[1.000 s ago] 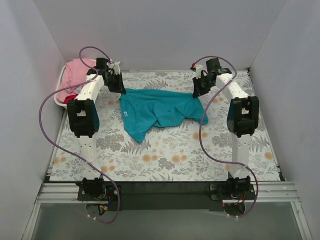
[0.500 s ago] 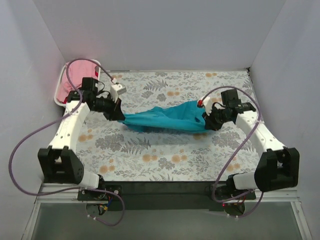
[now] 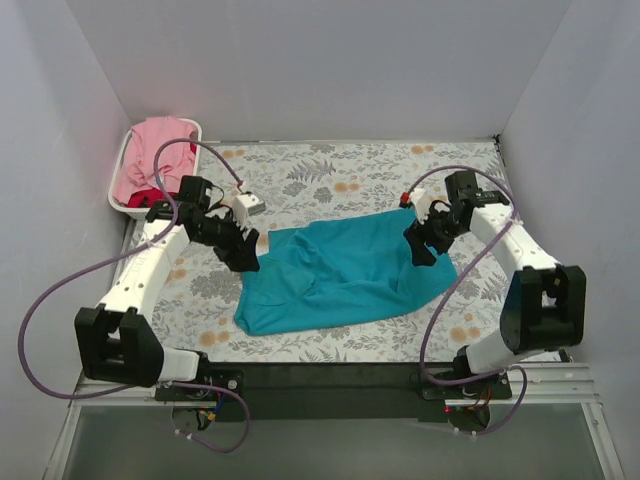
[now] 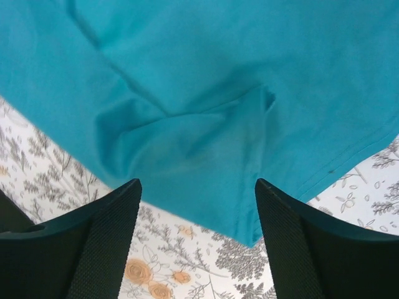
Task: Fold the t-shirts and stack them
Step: Flatten the tshirt out
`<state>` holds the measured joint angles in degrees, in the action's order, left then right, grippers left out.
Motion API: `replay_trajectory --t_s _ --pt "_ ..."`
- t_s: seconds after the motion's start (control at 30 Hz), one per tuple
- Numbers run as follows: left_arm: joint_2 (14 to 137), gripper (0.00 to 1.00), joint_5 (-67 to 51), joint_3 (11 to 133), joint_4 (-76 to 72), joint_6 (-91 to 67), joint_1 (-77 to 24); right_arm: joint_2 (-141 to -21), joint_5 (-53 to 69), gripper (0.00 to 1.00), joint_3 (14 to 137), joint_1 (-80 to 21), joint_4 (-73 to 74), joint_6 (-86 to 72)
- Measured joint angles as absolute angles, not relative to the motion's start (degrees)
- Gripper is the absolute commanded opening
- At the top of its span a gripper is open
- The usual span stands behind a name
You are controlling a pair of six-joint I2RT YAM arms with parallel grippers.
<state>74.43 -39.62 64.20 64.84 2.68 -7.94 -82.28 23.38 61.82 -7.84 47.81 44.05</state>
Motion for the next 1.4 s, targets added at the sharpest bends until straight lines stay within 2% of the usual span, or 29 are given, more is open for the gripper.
replay_trajectory --t_s 0.13,0.27,0.43,0.87,1.07,1.2,1.23,1.3,1.4 --pt "84.58 0.54 -37.82 69.69 52.69 -9.02 -7.64 -93.41 23.05 0.70 71.22 -5.78 46.52 38.02" --pt "98.24 0.50 -34.09 76.36 43.72 -18.09 -7.62 -102.00 20.38 0.69 80.84 -4.10 44.21 33.10" --pt "108.62 0.51 -28.73 81.56 38.54 -22.87 -7.62 -111.26 16.27 0.68 92.09 -2.61 42.22 28.58" --pt "111.44 0.54 -18.57 79.55 32.27 -26.00 -11.94 -123.66 13.85 0.72 102.54 -0.36 41.82 22.61" --pt "113.12 0.50 -17.23 78.00 31.20 -26.59 -14.04 -125.03 14.13 0.75 106.00 -0.45 41.82 21.34" --pt "113.34 0.36 -16.12 77.47 30.74 -27.16 -14.83 -126.43 14.26 0.75 106.76 -0.45 41.65 21.06" --pt "113.47 0.28 -15.84 77.47 30.63 -27.35 -14.87 -127.02 14.28 0.75 106.76 -0.45 41.67 21.06" --pt "113.71 0.19 -15.46 77.49 30.11 -27.70 -14.98 -128.40 14.31 0.73 106.76 -0.45 41.71 21.02" --pt "113.93 0.03 -15.03 77.54 29.54 -28.51 -15.00 -129.99 15.11 0.52 106.56 -0.45 41.80 21.06"
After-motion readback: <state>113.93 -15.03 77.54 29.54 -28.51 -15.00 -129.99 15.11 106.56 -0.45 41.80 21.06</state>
